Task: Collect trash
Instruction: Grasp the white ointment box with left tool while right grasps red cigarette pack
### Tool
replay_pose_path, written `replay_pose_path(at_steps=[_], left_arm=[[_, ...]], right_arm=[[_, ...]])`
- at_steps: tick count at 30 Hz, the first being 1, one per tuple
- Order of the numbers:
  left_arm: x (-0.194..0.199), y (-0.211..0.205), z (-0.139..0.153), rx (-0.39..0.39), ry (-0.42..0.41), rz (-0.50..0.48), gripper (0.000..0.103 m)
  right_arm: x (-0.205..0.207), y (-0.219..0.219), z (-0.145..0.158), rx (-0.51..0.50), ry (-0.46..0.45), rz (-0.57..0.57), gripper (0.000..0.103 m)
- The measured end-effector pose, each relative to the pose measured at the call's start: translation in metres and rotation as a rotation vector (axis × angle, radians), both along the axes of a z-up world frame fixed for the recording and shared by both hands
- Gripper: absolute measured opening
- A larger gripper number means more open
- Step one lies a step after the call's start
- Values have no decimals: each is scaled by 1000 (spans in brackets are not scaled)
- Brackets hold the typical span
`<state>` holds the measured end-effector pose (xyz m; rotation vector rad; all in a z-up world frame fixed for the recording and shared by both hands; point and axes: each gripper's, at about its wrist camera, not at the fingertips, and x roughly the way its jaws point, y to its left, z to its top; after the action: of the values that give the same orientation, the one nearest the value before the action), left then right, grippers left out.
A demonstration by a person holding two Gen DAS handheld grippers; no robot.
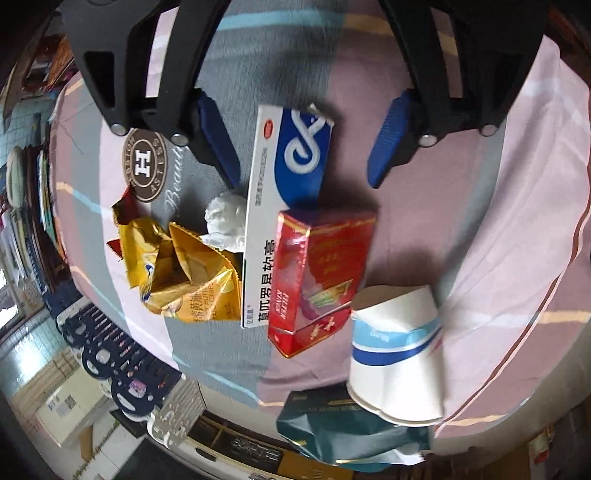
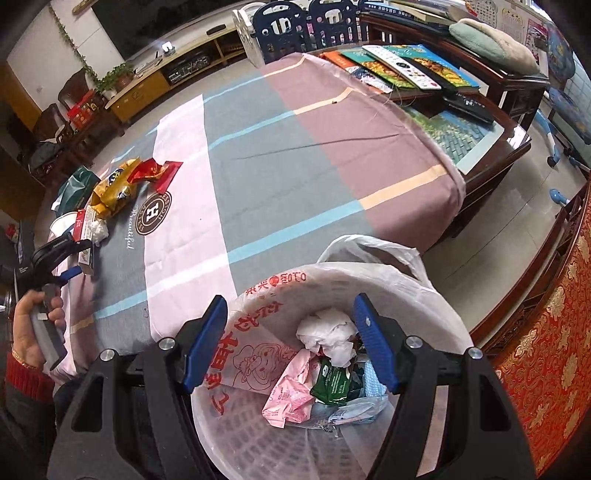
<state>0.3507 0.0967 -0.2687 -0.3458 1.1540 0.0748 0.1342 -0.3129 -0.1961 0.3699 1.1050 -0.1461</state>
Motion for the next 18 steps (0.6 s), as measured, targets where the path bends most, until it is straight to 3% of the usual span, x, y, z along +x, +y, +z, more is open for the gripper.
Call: replay_pose_path(at_steps=[1,4,8,11,13,18], left_arm=[[2,-3,-2,4,2,-25,39],[-7,-8,-3,18,-21,-59,38],[-45,-6,8,-104,-69,-63,38],[-87,-3,21,-145,-105,-25,38],[-112,0,28,-114,-123,27,38],[-146,23,35,54,-125,206,38]], right_arm=[[2,2,-1,3,2,2,70],[8,8,-1,9,-3,17,70],[20,25,0,27,-12,51,70],[35,47,1,48,-18,100,70],[53,71,3,75,-26,155,70],[110,159,20,95,-88,319,70]])
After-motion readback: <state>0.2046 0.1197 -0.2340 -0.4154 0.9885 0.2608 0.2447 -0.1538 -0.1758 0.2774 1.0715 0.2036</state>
